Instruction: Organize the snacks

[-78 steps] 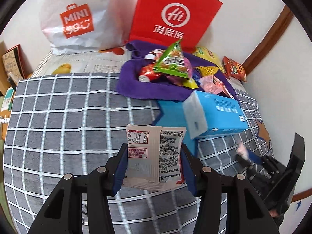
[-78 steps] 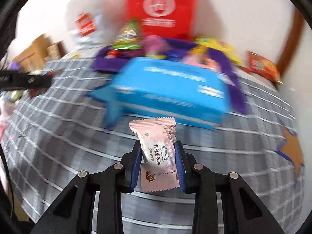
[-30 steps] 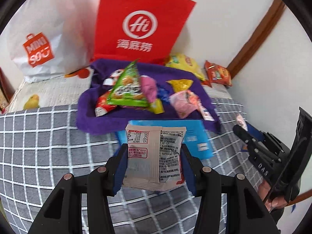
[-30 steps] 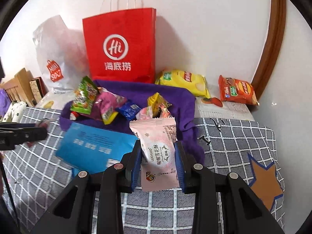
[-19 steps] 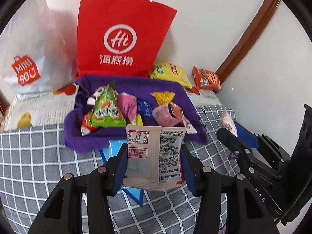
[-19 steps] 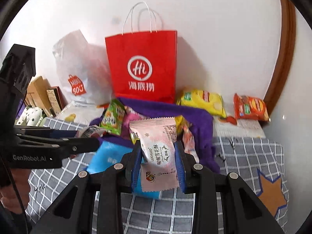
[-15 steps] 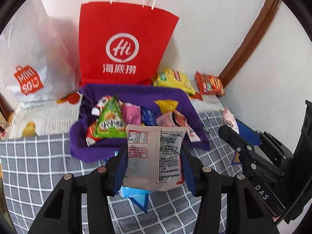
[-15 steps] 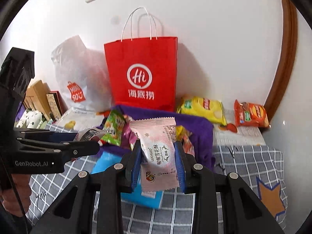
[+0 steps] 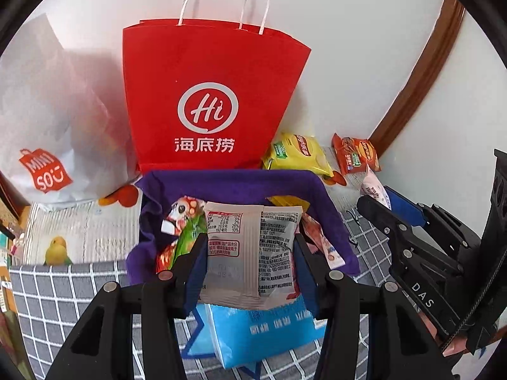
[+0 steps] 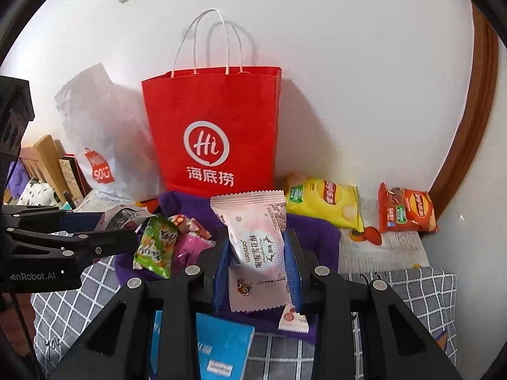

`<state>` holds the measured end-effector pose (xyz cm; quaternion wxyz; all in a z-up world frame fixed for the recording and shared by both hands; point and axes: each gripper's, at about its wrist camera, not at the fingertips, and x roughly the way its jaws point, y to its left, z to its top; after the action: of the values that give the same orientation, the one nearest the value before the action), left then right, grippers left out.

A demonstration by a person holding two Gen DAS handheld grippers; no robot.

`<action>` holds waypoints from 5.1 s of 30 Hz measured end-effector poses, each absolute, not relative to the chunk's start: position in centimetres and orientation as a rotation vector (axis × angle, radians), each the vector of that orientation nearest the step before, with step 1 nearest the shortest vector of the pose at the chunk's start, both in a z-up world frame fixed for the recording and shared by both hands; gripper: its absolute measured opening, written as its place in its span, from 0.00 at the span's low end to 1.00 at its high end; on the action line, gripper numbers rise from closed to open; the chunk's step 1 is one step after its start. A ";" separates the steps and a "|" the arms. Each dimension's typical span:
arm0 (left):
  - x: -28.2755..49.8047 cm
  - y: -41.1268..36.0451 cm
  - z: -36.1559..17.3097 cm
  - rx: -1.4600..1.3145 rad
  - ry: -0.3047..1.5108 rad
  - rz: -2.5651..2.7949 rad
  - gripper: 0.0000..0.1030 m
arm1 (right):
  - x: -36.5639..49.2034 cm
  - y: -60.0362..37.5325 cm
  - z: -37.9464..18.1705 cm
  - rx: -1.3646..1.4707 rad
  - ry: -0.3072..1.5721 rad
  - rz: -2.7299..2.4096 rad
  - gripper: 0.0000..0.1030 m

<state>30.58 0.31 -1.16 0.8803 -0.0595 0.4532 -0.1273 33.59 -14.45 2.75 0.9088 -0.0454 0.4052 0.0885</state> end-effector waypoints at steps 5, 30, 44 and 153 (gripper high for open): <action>32.3 0.1 -2.6 -0.134 0.965 -0.268 0.47 | 35.3 -14.2 1.6 -0.099 0.853 0.182 0.31; 38.7 -1.0 -10.1 -0.037 1.063 -0.158 0.48 | 40.8 -15.5 -8.6 -0.195 1.064 0.115 0.32; 39.0 -1.0 -10.8 -0.038 1.083 -0.166 0.50 | 40.7 -15.2 -9.5 -0.214 1.075 0.119 0.33; 9.4 0.5 3.0 -0.011 0.677 -0.083 0.95 | 14.0 -17.0 7.9 -0.019 0.812 -0.024 0.97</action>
<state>9.40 0.46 2.99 0.9425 -0.0053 0.3318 -0.0407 14.00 -17.05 7.93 0.9186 -0.0093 0.3948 -0.0117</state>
